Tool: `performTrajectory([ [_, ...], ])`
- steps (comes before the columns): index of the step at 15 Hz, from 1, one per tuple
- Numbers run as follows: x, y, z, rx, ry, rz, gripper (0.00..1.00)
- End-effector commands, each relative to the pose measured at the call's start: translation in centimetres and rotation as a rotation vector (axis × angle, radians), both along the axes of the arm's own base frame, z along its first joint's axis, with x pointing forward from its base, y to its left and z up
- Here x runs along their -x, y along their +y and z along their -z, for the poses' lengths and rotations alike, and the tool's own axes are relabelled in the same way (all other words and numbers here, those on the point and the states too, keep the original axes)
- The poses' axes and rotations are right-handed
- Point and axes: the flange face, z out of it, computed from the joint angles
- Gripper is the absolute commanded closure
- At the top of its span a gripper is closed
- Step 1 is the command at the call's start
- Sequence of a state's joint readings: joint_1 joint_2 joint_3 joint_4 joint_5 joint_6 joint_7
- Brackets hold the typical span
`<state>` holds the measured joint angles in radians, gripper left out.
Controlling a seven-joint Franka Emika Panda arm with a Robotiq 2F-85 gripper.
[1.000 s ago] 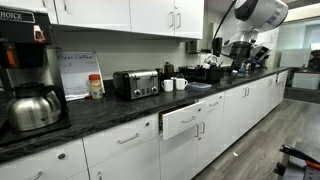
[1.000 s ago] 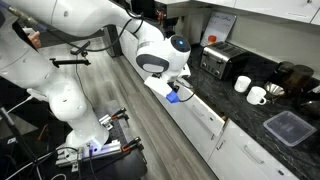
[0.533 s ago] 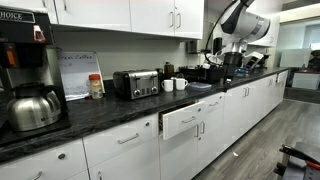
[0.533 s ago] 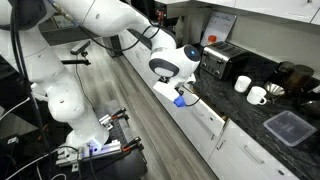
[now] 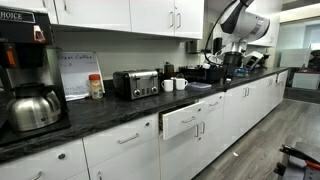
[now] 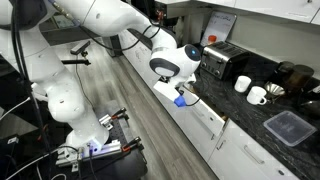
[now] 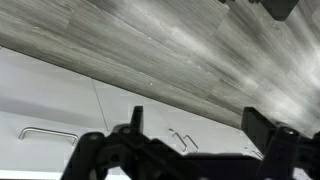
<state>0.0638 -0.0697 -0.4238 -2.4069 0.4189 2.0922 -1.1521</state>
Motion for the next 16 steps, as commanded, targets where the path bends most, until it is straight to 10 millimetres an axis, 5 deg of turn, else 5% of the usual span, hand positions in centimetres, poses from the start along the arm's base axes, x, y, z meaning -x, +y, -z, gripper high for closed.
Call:
performTrajectory([
  [1, -0.1, -0.3, 0.1, 0.008, -0.005, -0.018, 0.00],
  [6, -2.1, -2.6, 0.5, 0.075, -0.048, -0.204, 0.00],
  [9, -3.9, -3.7, 2.6, 0.091, -0.106, -0.332, 0.00],
  [16, -6.5, -1.8, 14.4, 0.185, -0.149, -0.530, 0.00],
])
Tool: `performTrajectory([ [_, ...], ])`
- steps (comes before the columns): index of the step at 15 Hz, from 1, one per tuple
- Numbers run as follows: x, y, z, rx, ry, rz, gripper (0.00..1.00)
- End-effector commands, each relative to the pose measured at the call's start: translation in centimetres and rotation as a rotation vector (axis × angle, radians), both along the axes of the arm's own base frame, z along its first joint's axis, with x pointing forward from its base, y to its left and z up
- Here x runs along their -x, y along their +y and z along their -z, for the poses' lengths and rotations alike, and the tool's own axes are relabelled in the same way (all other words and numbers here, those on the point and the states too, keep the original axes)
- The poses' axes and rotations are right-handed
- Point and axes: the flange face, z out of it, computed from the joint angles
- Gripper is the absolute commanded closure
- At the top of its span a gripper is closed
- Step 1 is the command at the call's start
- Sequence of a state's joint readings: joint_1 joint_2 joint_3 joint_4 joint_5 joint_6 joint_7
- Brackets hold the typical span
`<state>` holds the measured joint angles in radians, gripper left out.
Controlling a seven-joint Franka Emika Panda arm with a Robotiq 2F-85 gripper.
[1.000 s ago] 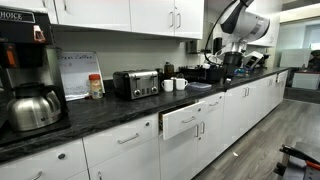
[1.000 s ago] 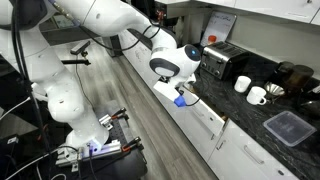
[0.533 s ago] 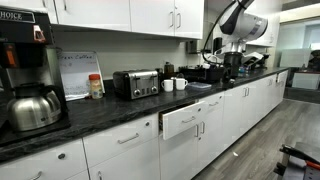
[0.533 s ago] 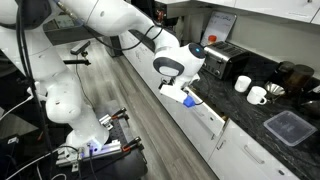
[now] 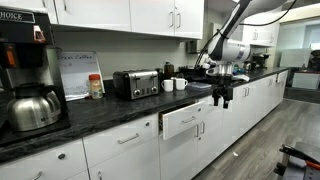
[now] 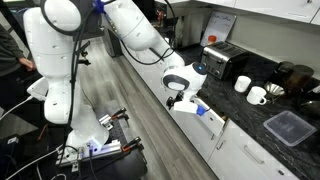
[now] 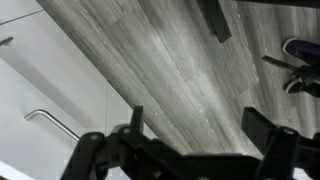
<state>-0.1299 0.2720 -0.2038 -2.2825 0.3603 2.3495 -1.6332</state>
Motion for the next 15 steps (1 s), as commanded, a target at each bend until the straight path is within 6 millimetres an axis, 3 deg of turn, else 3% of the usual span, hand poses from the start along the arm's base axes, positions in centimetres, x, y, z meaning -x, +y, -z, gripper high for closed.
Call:
performTrajectory([
  [1, -2.0, 1.2, 5.5, 0.055, -0.028, -0.082, 0.00],
  [3, -2.8, 2.2, 7.7, 0.113, -0.049, -0.127, 0.00],
  [8, -4.1, 5.2, 10.3, 0.171, -0.096, -0.244, 0.00],
  [15, -5.2, 7.1, 10.7, 0.232, -0.171, -0.370, 0.00],
])
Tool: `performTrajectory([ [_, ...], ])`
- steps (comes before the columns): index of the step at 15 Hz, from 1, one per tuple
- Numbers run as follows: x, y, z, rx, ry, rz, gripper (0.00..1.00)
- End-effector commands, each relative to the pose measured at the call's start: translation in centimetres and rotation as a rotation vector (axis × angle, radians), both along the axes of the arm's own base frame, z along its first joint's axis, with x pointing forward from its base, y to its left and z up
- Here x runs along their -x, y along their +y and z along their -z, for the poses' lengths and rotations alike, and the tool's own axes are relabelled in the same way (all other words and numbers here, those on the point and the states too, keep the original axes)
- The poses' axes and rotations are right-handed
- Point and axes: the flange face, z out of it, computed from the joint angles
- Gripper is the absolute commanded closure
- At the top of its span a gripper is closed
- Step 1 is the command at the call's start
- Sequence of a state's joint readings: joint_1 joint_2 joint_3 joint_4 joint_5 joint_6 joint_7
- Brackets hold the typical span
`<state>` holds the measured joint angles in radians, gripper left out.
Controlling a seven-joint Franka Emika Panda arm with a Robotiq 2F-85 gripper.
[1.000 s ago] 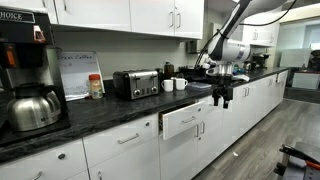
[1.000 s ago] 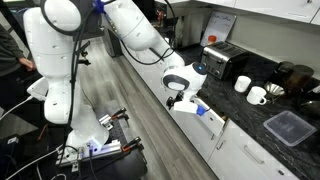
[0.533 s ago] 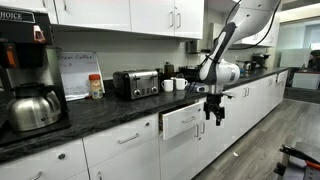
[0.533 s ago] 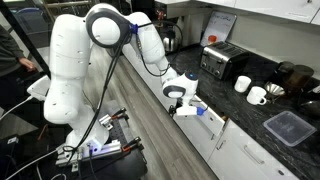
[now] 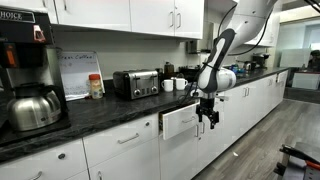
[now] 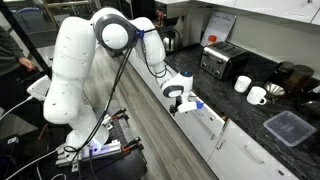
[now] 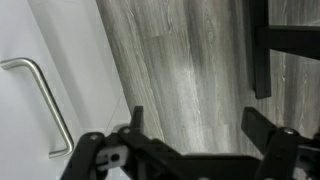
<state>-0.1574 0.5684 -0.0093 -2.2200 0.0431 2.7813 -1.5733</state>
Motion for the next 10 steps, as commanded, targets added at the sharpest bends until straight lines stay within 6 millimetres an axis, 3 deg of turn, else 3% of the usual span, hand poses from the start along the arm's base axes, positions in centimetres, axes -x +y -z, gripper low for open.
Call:
performTrajectory([
  [1, -0.9, -0.3, 0.1, 0.018, -0.056, -0.044, 0.00],
  [10, -2.6, -1.7, 0.9, 0.050, -0.147, -0.106, 0.00],
])
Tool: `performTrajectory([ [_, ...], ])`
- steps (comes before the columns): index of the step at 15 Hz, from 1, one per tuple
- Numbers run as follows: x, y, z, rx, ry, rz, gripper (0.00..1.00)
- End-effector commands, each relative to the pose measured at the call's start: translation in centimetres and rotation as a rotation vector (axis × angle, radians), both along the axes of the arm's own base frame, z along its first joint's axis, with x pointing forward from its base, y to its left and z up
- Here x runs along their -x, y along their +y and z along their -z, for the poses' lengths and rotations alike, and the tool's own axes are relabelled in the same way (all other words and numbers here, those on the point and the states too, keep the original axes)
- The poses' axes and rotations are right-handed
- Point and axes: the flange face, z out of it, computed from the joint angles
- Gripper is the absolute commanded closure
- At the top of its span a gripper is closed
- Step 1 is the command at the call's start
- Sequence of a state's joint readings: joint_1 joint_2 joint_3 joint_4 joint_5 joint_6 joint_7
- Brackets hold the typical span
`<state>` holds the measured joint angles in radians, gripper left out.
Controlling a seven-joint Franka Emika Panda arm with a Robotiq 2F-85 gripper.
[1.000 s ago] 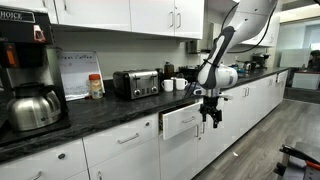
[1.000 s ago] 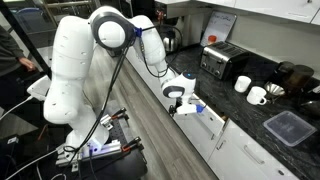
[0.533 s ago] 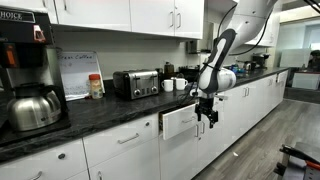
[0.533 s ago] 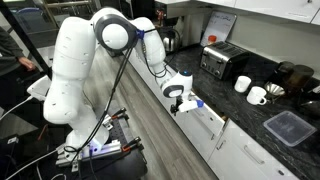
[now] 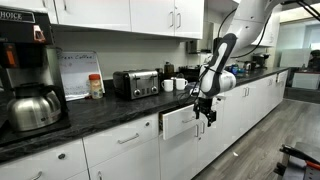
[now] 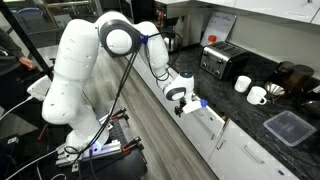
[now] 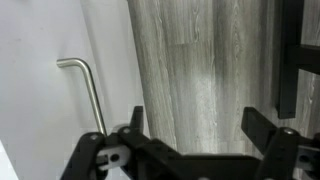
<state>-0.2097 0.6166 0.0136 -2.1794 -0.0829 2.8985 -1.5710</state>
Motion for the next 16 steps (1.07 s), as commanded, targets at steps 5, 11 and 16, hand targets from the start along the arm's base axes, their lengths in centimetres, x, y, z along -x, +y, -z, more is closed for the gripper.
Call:
performTrajectory([
  [5, -1.4, -0.3, 1.0, 0.010, -0.087, -0.054, 0.00],
  [11, -1.5, 0.5, 1.0, 0.015, -0.139, -0.083, 0.00],
  [16, -1.1, 0.8, 0.3, 0.019, -0.144, -0.080, 0.00],
])
